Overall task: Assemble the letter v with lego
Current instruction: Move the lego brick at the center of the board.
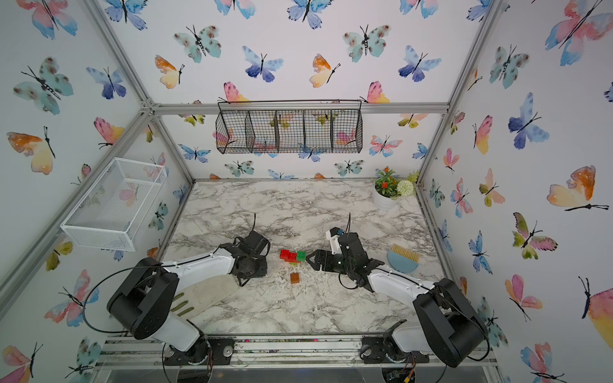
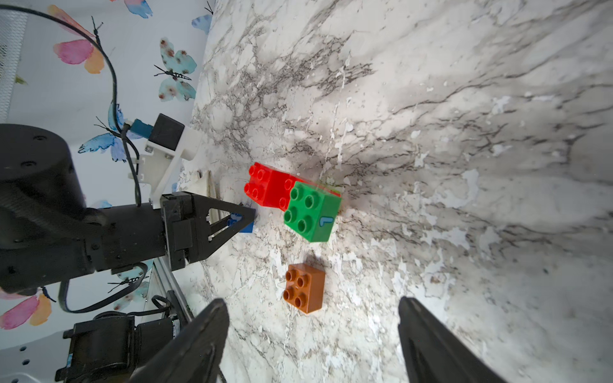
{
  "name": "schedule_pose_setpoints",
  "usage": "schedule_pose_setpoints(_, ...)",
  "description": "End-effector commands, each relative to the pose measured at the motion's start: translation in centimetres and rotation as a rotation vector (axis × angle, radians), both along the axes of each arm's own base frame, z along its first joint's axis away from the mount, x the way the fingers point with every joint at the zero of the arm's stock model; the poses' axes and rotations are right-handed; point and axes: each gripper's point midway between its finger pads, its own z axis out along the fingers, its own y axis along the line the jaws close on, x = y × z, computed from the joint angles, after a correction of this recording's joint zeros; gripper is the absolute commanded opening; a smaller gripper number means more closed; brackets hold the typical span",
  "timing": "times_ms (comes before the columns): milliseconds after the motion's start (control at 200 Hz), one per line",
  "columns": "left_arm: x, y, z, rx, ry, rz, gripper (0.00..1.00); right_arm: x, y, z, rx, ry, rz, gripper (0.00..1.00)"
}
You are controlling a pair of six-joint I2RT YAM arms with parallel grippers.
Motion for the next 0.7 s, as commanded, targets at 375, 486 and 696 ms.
schedule_pose_setpoints(375, -3.0, -6.5, -0.4, 0.000, 0.061, -0.053, 0.45, -1.1, -1.4, -1.0, -0.047, -0.008, 0.000, 0.81)
schedule_pose_setpoints(486, -2.6, -7.0, 1.2, -0.041, 0.021, -0.068, 0.70, -1.2, -1.5, -1.1, -0.049, -0.010, 0.000, 0.79)
schedule_pose_setpoints(696, -1.5, -7.2, 6.0, -0.155, -0.085, -0.091, 0.81, -1.2, -0.9, -1.2, -0.042, -0.017, 0.029, 0.77)
